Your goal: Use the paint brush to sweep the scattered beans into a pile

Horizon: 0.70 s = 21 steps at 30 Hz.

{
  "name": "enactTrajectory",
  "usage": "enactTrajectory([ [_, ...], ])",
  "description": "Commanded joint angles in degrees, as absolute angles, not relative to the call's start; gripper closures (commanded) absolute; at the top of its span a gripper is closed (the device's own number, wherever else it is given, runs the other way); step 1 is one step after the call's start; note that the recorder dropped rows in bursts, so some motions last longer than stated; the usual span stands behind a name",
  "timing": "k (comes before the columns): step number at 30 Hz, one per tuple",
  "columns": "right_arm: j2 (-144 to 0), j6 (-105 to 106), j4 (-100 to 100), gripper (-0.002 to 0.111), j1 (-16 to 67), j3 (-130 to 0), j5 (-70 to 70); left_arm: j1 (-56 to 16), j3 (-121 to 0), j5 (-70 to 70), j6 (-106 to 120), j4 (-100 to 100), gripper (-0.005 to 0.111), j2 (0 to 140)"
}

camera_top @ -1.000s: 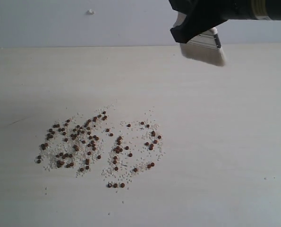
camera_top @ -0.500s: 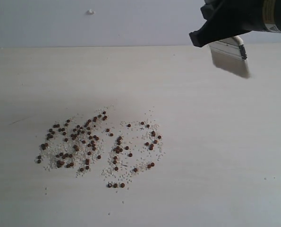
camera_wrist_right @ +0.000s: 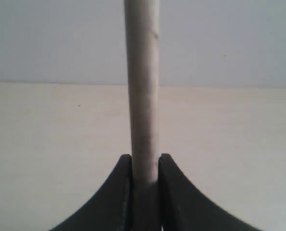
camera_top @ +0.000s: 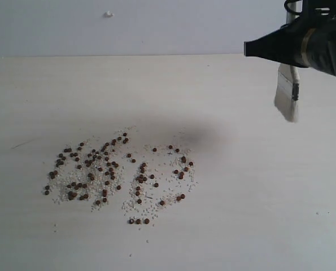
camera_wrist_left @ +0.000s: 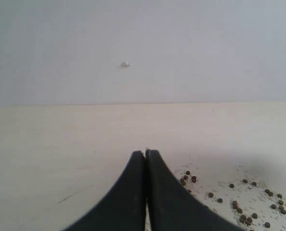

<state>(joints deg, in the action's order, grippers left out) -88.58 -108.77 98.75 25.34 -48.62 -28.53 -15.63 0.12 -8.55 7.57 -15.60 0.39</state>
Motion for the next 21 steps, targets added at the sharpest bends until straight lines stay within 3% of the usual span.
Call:
enactTrajectory([
  [1, -91.5, -102.4, 99.9, 0.108, 25.2, -49.2, -29.6, -15.9, 0.0, -8.0, 7.3, -16.2, 0.107, 0.0],
  [4, -91.7, -85.4, 99.9, 0.108, 25.2, -51.2, -15.9, -15.9, 0.0, -8.0, 7.3, -16.2, 0.107, 0.0],
  [9, -91.7, -60.3, 99.9, 0.108, 25.2, -55.4, 26.6, -15.9, 0.0, -8.0, 7.3, -16.2, 0.107, 0.0],
  [21, -94.9, -33.5, 55.1, 0.108, 10.3, -48.2, 58.0, -15.9, 0.0, -8.0, 7.3, -16.2, 0.107, 0.0],
])
